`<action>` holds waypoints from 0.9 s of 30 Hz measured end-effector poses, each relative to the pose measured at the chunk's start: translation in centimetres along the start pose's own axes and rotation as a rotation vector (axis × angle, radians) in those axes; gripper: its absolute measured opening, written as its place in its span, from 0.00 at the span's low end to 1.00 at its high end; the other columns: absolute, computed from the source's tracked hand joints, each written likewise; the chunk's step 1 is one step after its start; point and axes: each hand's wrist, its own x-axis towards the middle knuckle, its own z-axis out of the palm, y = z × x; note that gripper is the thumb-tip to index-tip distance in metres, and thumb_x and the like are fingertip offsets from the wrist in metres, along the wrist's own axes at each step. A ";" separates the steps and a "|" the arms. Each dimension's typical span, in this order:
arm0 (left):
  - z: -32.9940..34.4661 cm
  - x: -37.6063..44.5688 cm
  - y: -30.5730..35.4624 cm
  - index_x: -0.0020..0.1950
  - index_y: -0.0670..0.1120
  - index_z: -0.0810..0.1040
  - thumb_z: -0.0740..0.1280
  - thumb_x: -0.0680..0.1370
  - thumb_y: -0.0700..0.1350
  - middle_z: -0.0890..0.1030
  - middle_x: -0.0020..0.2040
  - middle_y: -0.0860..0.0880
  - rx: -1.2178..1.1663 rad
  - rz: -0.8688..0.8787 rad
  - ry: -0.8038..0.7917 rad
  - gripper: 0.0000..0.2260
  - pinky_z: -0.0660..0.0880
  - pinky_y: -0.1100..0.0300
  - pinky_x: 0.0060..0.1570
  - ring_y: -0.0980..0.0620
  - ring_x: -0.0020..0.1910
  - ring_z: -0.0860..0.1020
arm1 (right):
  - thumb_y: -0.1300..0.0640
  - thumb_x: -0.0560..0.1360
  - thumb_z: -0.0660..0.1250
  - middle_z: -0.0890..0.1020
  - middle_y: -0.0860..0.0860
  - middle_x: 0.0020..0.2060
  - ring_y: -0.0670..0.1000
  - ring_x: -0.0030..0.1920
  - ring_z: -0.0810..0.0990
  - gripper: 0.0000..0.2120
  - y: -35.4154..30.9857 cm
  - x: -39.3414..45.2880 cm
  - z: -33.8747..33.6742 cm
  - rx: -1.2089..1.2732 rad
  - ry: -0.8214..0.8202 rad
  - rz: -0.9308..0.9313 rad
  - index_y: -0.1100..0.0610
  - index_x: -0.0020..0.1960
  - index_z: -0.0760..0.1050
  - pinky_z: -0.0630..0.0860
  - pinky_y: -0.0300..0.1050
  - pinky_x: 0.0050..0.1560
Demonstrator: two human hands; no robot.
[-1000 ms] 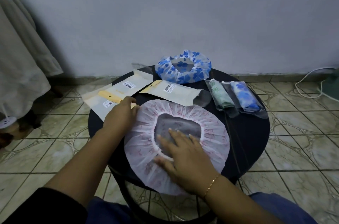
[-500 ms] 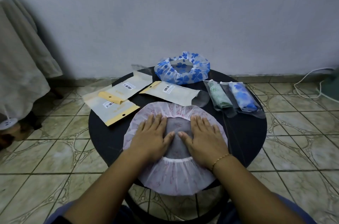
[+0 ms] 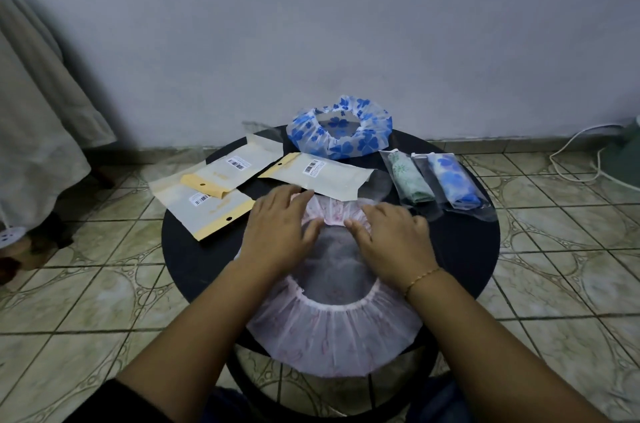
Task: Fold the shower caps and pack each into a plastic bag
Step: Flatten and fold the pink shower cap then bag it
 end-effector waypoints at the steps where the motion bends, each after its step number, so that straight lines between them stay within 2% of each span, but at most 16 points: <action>1: 0.2 0.6 0.0 0.75 0.52 0.61 0.55 0.80 0.57 0.60 0.76 0.49 -0.036 0.020 -0.012 0.24 0.51 0.54 0.72 0.50 0.75 0.55 | 0.40 0.79 0.50 0.69 0.49 0.68 0.52 0.69 0.64 0.24 0.0 0.6 0.0 0.011 0.003 -0.034 0.50 0.70 0.66 0.60 0.50 0.64; 3: 0.9 1.5 0.1 0.77 0.51 0.56 0.52 0.82 0.57 0.51 0.79 0.49 -0.050 0.055 -0.167 0.25 0.46 0.54 0.74 0.50 0.77 0.46 | 0.42 0.80 0.50 0.65 0.50 0.71 0.51 0.72 0.60 0.25 0.1 1.6 0.5 0.031 -0.061 -0.116 0.52 0.72 0.64 0.58 0.48 0.68; 5: 1.9 1.7 -0.1 0.78 0.52 0.50 0.48 0.81 0.60 0.45 0.79 0.49 -0.007 0.063 -0.333 0.27 0.42 0.53 0.74 0.48 0.77 0.41 | 0.40 0.80 0.48 0.59 0.51 0.75 0.50 0.75 0.53 0.28 0.3 2.0 1.3 0.009 -0.162 -0.160 0.53 0.75 0.57 0.53 0.48 0.72; 7: 2.7 1.4 -0.4 0.78 0.54 0.46 0.46 0.80 0.62 0.43 0.79 0.49 0.014 0.043 -0.434 0.28 0.40 0.51 0.74 0.47 0.77 0.39 | 0.35 0.78 0.44 0.50 0.50 0.77 0.49 0.76 0.46 0.33 0.6 1.9 2.0 0.004 -0.284 -0.120 0.53 0.77 0.49 0.46 0.50 0.75; 9: 3.3 1.1 -0.4 0.78 0.55 0.45 0.45 0.80 0.62 0.43 0.79 0.50 0.032 0.032 -0.459 0.28 0.39 0.49 0.74 0.47 0.77 0.39 | 0.33 0.77 0.42 0.44 0.49 0.77 0.48 0.76 0.41 0.35 0.8 1.6 2.5 -0.024 -0.361 -0.082 0.51 0.78 0.44 0.40 0.52 0.75; 12: 3.6 1.0 -0.5 0.78 0.57 0.45 0.45 0.80 0.62 0.44 0.79 0.52 0.056 0.030 -0.433 0.27 0.40 0.49 0.74 0.47 0.77 0.41 | 0.31 0.76 0.41 0.41 0.47 0.77 0.48 0.76 0.39 0.36 0.9 1.4 2.7 -0.045 -0.385 -0.063 0.50 0.77 0.41 0.35 0.53 0.73; 20: 4.2 0.9 -0.8 0.78 0.57 0.44 0.45 0.81 0.62 0.45 0.79 0.53 0.017 0.016 -0.374 0.27 0.41 0.50 0.75 0.50 0.77 0.42 | 0.33 0.76 0.42 0.44 0.47 0.77 0.48 0.76 0.41 0.35 0.9 1.7 2.4 0.017 -0.426 -0.035 0.48 0.77 0.43 0.36 0.54 0.73; 22: 4.1 0.8 -0.9 0.78 0.55 0.43 0.46 0.81 0.61 0.45 0.79 0.52 -0.086 0.012 -0.298 0.27 0.40 0.53 0.75 0.52 0.77 0.43 | 0.38 0.79 0.45 0.48 0.48 0.77 0.47 0.76 0.44 0.30 1.2 1.8 1.6 0.185 -0.394 -0.040 0.50 0.77 0.48 0.38 0.51 0.73; 24: 3.7 0.6 -1.0 0.78 0.54 0.45 0.47 0.80 0.63 0.46 0.79 0.52 -0.233 0.004 -0.160 0.29 0.39 0.58 0.73 0.55 0.77 0.44 | 0.45 0.81 0.51 0.54 0.49 0.76 0.46 0.76 0.48 0.26 1.9 1.7 0.6 0.477 -0.314 -0.020 0.54 0.76 0.54 0.42 0.45 0.74; 27: 1.9 0.1 -1.1 0.78 0.52 0.50 0.45 0.74 0.68 0.50 0.79 0.52 -0.350 0.015 0.014 0.35 0.38 0.60 0.71 0.57 0.77 0.46 | 0.50 0.80 0.59 0.65 0.51 0.73 0.46 0.73 0.61 0.23 2.9 0.5 -1.3 0.638 -0.113 0.014 0.56 0.72 0.65 0.54 0.37 0.70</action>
